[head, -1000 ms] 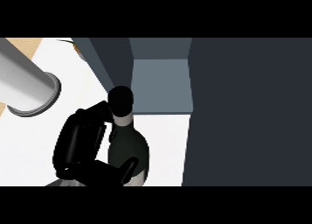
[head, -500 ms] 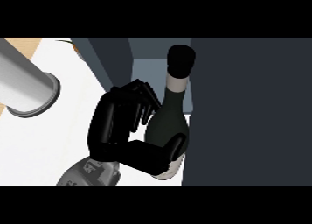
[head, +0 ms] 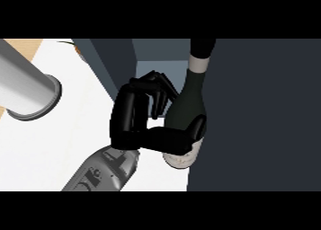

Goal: Pick up the wine, place it into the cabinet and close the cabinet

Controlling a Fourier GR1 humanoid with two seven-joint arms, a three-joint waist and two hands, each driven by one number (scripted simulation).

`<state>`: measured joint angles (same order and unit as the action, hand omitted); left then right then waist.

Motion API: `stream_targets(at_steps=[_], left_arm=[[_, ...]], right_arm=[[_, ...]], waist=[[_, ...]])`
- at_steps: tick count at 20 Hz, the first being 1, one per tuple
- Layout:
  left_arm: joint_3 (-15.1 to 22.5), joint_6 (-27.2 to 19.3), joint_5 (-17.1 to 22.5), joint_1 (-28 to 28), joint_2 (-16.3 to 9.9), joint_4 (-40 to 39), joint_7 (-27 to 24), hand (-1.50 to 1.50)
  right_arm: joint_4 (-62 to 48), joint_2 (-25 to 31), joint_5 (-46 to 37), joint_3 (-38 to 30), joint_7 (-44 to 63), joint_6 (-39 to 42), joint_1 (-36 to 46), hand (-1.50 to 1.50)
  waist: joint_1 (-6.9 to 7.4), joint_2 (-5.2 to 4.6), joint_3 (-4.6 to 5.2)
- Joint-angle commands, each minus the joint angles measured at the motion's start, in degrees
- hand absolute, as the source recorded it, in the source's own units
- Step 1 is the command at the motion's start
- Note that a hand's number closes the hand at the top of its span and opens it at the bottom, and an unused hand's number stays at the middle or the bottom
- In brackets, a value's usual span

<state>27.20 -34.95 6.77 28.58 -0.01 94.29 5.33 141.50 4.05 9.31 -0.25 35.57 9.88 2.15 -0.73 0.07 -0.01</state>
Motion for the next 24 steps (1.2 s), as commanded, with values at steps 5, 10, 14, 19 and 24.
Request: stream_targets(at_steps=[5,10,14,19,24], left_arm=[[-0.3,-2.7,3.5,3.5,0.0,-7.7,-5.8,1.50],[2.3,-5.1,9.8,3.2,0.0,-11.2,-11.3,1.50],[2.0,-4.3,13.4,0.0,0.0,-12.7,-17.9,1.50],[4.9,-7.8,13.2,3.2,0.0,-18.0,-19.1,1.50],[0.9,-4.0,10.2,2.7,0.0,-25.1,-22.9,1.50]], right_arm=[[7.9,-0.3,5.0,0.3,3.8,-0.8,-0.7,-1.50],[3.6,2.0,8.4,-4.5,3.0,0.0,2.7,-1.50],[5.6,0.1,4.3,-0.1,2.9,-0.1,0.2,-1.50],[4.6,-0.4,3.5,0.4,5.9,-2.8,5.2,-1.50],[3.8,0.0,4.8,-2.3,0.9,0.4,-0.2,-1.50]], waist=[[-0.18,-0.08,0.03],[-0.11,-0.16,0.02],[-0.09,-0.13,0.04],[-0.12,-0.12,0.06],[-0.17,-0.12,0.00]])
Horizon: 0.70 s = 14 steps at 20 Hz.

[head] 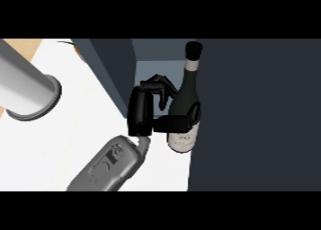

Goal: Pick up the wine, place it into the cabinet and close the cabinet

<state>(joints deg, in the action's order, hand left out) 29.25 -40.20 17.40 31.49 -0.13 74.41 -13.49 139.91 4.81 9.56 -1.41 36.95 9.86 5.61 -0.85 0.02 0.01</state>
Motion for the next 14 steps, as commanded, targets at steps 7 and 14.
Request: stream_targets(at_steps=[7,14], left_arm=[[-3.4,1.4,-0.4,1.3,0.1,-7.1,-5.1,1.50],[-7.1,4.5,0.4,0.2,-0.5,-8.4,-7.7,1.50]], right_arm=[[7.1,-1.4,4.2,0.2,-0.5,0.6,-5.5,-1.50],[6.5,-1.7,1.7,2.4,1.2,-1.2,-2.9,-1.50]], waist=[[0.07,0.01,-0.03],[0.51,0.06,-0.01]])
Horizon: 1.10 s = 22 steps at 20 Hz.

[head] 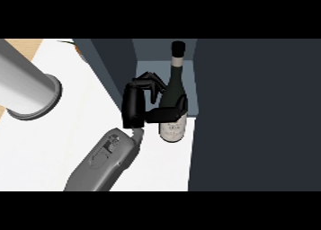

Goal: Pick up the wine, place it into the cabinet and close the cabinet

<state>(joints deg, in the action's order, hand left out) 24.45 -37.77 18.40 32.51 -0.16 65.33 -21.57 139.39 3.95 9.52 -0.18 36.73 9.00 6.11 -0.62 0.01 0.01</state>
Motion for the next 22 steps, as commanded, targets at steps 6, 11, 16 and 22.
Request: stream_targets(at_steps=[6,11,16,22], left_arm=[[-3.1,2.0,1.8,2.7,0.2,-4.5,-0.8,1.50],[-2.9,2.0,7.1,10.0,0.2,-11.5,-1.0,1.50],[-6.4,3.3,8.3,15.3,0.2,-21.3,-3.7,1.50],[-12.1,8.7,6.8,16.6,0.2,-27.5,-6.2,1.50]], right_arm=[[10.3,-0.3,3.7,0.5,-0.1,1.1,-8.7,-1.50],[7.0,-0.5,2.5,2.6,3.6,-1.5,-1.3,-1.50],[8.3,-0.8,3.8,1.5,3.0,-1.2,-3.0,-1.50],[8.2,-1.2,4.2,2.3,0.6,0.5,-5.5,-1.50]], waist=[[-0.09,0.10,-0.03],[-0.57,-0.06,0.02],[-1.31,-0.20,0.02],[-0.56,-0.09,0.00]])
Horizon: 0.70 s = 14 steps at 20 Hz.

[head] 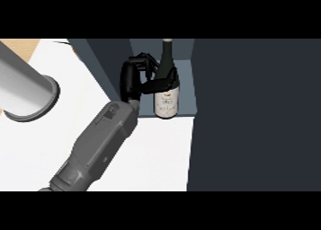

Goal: Pick up the wine, place it into the cabinet and close the cabinet

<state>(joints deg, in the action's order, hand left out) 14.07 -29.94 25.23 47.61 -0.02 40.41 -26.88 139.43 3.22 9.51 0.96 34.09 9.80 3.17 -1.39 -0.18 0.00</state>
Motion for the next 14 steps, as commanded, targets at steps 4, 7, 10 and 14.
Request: stream_targets(at_steps=[4,7,10,14], left_arm=[[-2.1,-0.7,0.8,7.0,0.0,-10.7,-6.7,1.50],[-4.3,0.9,0.1,7.7,-1.1,-12.9,-9.6,1.50],[-5.5,-1.0,-0.4,11.6,-0.5,-15.9,-8.3,1.50],[-6.2,-0.8,1.5,11.2,0.0,-18.8,-13.3,1.50]], right_arm=[[6.1,1.3,7.6,-2.9,1.7,1.7,-2.8,-1.50],[5.9,0.1,5.3,-0.6,2.3,0.7,-1.9,-1.50],[5.7,0.4,5.9,-2.2,1.4,0.9,-1.9,-1.50],[4.8,-0.2,4.4,-0.1,1.4,1.2,-1.8,-1.50]], waist=[[-1.28,-0.32,0.00],[-0.45,-0.18,0.01],[-0.41,-0.14,-0.01],[-0.82,-0.28,0.01]])
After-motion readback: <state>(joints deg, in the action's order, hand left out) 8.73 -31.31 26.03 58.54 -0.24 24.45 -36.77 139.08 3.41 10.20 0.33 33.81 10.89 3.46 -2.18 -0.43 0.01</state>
